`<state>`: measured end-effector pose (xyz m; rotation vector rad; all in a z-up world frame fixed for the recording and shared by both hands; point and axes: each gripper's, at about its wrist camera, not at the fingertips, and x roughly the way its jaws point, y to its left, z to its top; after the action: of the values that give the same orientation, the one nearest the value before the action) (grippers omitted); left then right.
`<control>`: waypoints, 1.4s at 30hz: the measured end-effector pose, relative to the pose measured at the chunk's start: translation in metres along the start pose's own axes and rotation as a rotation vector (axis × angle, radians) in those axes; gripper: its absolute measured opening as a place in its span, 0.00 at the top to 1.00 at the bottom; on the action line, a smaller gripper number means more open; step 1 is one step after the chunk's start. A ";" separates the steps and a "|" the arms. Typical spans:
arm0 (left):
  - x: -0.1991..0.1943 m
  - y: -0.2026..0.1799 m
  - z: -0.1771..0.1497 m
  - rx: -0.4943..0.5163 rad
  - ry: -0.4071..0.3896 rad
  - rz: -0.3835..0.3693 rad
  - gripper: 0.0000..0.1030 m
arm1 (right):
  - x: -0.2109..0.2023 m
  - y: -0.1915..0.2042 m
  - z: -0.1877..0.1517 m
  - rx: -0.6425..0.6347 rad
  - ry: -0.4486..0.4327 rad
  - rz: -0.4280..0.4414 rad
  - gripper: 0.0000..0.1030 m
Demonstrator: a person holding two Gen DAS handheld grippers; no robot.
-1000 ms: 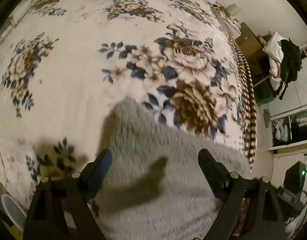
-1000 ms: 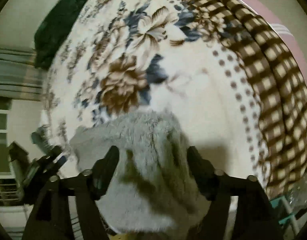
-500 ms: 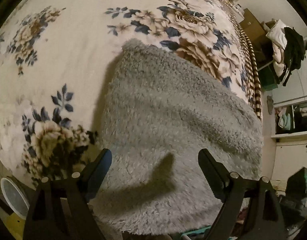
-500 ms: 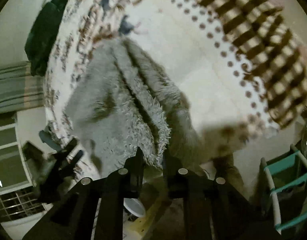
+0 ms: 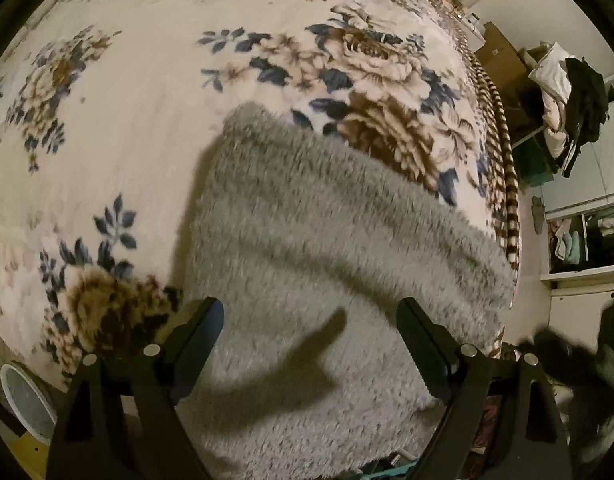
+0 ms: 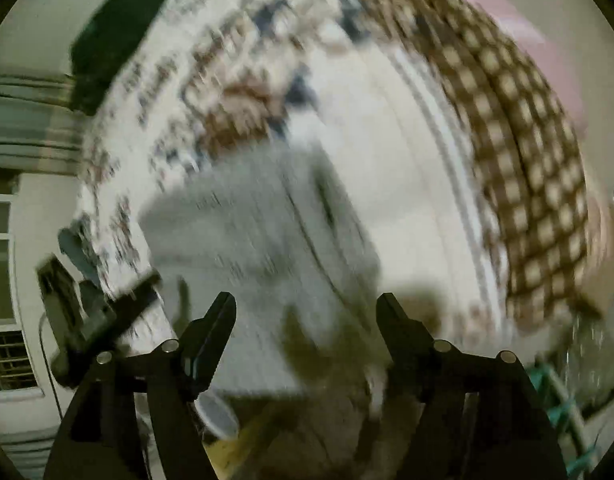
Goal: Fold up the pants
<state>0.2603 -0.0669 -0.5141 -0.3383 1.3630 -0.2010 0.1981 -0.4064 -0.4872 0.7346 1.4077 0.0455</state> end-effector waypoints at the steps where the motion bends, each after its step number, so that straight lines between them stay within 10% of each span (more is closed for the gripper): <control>1: 0.002 -0.001 0.003 0.002 0.000 0.002 0.15 | 0.008 0.003 0.018 -0.012 -0.001 0.001 0.27; 11: 0.023 0.006 0.021 0.011 0.006 -0.002 0.13 | 0.108 -0.010 0.100 0.048 0.095 -0.064 0.27; 15: 0.012 0.020 0.018 -0.052 0.003 -0.164 0.00 | 0.080 0.000 0.085 -0.025 0.058 0.035 0.04; 22: 0.019 0.059 0.002 -0.146 -0.011 -0.335 0.00 | 0.108 -0.024 0.030 -0.070 0.197 0.143 0.02; 32: 0.004 0.088 0.001 -0.185 -0.065 -0.348 0.00 | 0.181 -0.028 0.016 -0.063 0.311 0.282 0.00; 42: 0.067 0.119 -0.023 -0.304 0.073 -0.391 0.00 | 0.196 -0.019 0.013 -0.062 0.342 0.284 0.00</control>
<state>0.2453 0.0194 -0.6219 -0.8617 1.3907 -0.3323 0.2419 -0.3399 -0.6682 0.9002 1.6066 0.4523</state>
